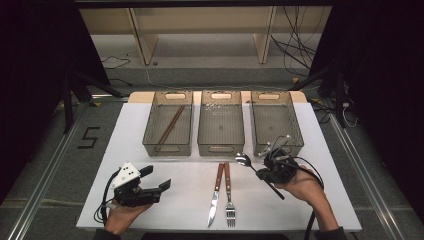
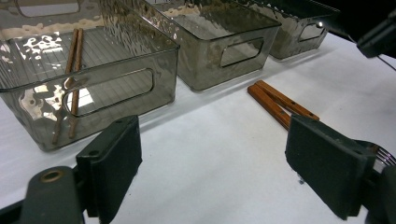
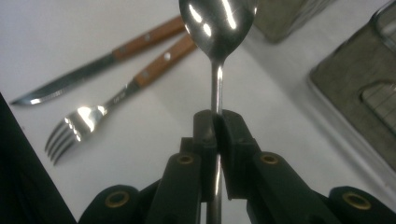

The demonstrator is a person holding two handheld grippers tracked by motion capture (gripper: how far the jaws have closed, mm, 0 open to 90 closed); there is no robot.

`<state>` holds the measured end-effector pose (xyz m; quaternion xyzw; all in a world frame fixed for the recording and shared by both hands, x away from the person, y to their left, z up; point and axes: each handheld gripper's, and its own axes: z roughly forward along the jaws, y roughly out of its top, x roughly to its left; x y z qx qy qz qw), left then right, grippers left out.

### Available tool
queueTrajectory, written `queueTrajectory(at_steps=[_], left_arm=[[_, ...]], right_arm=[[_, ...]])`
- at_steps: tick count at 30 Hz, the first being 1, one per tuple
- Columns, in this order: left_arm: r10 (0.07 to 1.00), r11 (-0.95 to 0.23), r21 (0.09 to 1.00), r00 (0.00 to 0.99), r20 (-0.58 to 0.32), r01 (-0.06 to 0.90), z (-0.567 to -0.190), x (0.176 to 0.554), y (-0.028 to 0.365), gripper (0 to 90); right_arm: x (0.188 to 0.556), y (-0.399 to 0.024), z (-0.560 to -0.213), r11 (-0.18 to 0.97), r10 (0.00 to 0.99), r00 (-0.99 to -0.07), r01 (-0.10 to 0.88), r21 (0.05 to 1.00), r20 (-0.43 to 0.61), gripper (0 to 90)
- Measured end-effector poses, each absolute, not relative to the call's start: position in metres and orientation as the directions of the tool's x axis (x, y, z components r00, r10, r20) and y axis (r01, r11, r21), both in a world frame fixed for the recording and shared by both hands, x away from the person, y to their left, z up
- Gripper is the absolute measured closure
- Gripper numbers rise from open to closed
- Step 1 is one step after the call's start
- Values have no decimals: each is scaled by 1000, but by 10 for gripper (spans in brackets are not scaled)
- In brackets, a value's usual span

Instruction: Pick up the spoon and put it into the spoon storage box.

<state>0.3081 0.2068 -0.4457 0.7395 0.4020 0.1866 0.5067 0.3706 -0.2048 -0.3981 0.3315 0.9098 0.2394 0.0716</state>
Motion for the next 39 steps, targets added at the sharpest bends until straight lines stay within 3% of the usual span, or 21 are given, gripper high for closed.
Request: queueTrajectory(at_steps=[13, 39], left_arm=[[783, -146, 909, 607, -134, 390, -445, 306, 207, 181], [779, -144, 913, 612, -133, 382, -445, 307, 207, 181]], right_arm=[[405, -183, -368, 571, 665, -745, 548, 611, 47, 855], [483, -148, -339, 420, 731, -671, 589, 691, 128, 854]])
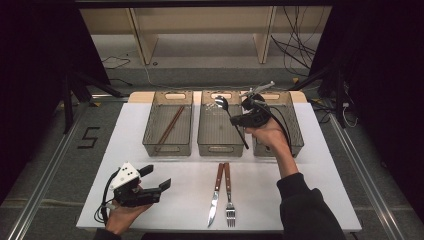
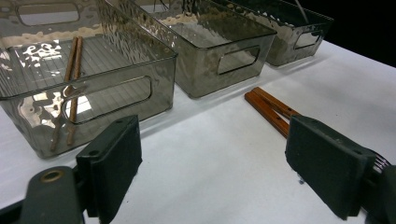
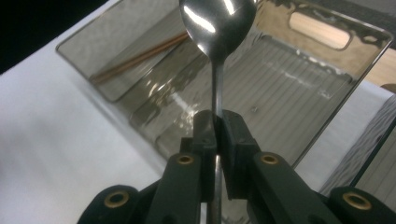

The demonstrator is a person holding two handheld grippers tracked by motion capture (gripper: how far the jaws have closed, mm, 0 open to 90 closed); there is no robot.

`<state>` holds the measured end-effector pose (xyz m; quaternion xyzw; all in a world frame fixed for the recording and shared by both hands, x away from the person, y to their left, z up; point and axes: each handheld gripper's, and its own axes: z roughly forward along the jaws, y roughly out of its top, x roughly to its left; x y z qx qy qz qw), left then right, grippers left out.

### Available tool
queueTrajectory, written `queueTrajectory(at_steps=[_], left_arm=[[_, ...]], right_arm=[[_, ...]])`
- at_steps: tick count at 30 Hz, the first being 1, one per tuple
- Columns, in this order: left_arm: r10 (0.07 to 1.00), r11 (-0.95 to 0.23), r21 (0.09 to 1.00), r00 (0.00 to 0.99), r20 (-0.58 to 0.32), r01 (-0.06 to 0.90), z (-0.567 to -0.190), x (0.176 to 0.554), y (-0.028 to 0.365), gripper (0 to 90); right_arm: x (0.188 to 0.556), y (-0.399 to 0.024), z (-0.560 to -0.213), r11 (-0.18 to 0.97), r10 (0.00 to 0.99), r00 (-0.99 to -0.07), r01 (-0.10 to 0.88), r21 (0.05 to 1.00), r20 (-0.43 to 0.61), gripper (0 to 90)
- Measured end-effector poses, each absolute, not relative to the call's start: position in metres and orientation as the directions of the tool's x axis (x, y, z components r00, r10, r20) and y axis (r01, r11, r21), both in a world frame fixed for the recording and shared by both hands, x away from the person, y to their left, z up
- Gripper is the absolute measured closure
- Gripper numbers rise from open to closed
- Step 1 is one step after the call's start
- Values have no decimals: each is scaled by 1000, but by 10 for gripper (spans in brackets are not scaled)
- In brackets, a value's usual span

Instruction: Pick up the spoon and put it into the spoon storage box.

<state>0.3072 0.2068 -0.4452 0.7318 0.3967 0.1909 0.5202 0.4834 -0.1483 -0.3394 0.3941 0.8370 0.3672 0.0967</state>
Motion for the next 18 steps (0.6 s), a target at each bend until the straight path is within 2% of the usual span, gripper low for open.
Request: queueTrajectory(at_steps=[7, 18], left_arm=[[778, -140, 915, 613, -134, 378, -445, 307, 207, 181], [778, -136, 917, 614, -135, 374, -444, 307, 207, 181]], right_arm=[[502, -147, -339, 359, 765, -626, 607, 709, 149, 854], [520, -138, -348, 342, 792, -594, 623, 704, 141, 853]])
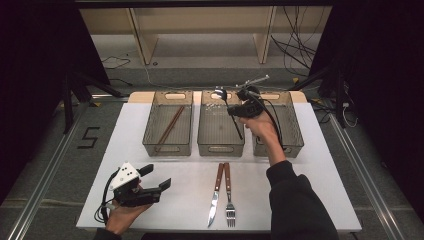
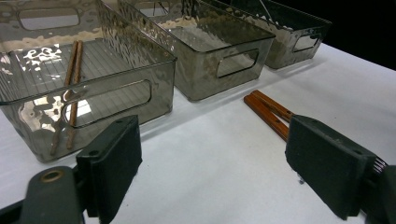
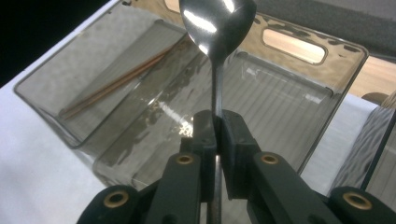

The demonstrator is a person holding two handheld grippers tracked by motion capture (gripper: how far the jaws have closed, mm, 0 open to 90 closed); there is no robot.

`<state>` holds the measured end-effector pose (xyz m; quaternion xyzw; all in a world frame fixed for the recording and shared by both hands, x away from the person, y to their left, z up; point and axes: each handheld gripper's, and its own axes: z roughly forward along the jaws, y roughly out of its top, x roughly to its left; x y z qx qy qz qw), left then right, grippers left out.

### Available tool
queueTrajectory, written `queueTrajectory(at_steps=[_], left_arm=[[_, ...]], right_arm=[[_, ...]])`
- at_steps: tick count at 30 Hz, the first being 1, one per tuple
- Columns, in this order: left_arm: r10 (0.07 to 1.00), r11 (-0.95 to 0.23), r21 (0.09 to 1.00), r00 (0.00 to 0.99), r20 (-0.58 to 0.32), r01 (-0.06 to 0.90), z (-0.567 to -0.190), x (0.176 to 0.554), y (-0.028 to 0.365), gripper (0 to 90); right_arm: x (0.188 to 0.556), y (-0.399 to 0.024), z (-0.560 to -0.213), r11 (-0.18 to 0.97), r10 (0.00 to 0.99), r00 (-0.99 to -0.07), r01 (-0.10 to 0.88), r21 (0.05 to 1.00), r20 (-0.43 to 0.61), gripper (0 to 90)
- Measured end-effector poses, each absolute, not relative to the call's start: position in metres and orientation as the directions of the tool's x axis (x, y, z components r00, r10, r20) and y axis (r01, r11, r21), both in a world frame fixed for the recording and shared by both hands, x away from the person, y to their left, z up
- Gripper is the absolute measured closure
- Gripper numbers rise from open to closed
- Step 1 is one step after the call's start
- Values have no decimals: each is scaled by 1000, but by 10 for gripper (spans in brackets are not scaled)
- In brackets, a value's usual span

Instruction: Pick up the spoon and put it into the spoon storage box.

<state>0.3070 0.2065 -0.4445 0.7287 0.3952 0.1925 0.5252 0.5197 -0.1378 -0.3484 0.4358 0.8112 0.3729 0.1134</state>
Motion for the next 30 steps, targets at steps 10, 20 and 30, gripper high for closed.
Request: queueTrajectory(at_steps=[10, 20, 30], left_arm=[[776, -131, 923, 617, -131, 361, -443, 306, 208, 181], [775, -127, 926, 618, -131, 355, -443, 306, 208, 181], [774, -133, 925, 621, -127, 355, -443, 305, 208, 181]], right_arm=[[533, -133, -364, 336, 814, -563, 654, 678, 139, 853], [537, -129, -374, 342, 816, -559, 669, 660, 144, 852], [538, -127, -384, 340, 824, -545, 690, 639, 151, 848]])
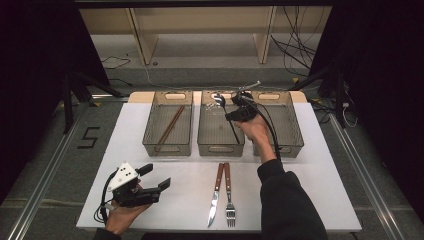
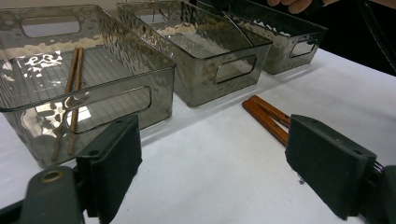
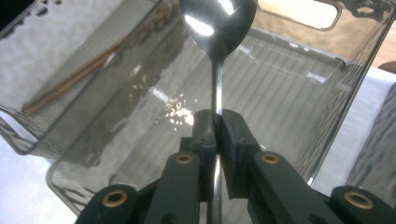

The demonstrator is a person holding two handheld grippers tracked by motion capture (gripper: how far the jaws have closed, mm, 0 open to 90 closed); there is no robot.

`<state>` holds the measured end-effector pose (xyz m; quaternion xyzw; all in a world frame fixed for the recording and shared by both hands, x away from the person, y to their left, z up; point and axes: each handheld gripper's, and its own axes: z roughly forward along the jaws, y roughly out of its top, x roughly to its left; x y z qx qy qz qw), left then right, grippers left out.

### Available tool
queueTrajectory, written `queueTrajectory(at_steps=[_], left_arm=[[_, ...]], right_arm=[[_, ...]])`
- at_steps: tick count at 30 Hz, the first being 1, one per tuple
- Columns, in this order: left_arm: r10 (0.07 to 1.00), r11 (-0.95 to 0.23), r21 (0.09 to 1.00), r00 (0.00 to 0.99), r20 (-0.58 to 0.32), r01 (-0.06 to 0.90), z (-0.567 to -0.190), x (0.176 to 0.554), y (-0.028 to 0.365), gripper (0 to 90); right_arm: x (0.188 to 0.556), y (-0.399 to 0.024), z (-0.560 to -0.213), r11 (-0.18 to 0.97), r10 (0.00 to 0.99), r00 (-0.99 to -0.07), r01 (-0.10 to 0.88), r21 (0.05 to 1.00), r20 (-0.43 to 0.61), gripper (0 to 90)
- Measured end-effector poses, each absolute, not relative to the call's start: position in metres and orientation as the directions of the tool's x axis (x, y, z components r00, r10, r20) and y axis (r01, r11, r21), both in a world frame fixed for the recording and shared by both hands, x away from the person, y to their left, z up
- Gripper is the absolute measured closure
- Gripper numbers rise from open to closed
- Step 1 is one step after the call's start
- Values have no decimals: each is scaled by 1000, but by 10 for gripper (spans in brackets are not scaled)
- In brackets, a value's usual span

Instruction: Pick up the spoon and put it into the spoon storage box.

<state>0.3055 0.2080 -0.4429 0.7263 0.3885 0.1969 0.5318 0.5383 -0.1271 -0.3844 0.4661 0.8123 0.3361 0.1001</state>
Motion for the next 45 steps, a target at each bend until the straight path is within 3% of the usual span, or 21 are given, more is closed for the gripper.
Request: queueTrajectory(at_steps=[24, 36, 45], left_arm=[[773, -132, 925, 622, -129, 357, -443, 306, 208, 181], [773, -133, 925, 621, -129, 357, -443, 306, 208, 180], [773, -131, 924, 621, -131, 358, -443, 306, 208, 179]], right_arm=[[541, -126, -403, 331, 846, -506, 745, 579, 169, 823], [527, -126, -386, 344, 799, -572, 687, 640, 184, 612], [503, -120, -371, 376, 743, -646, 622, 687, 178, 377]])
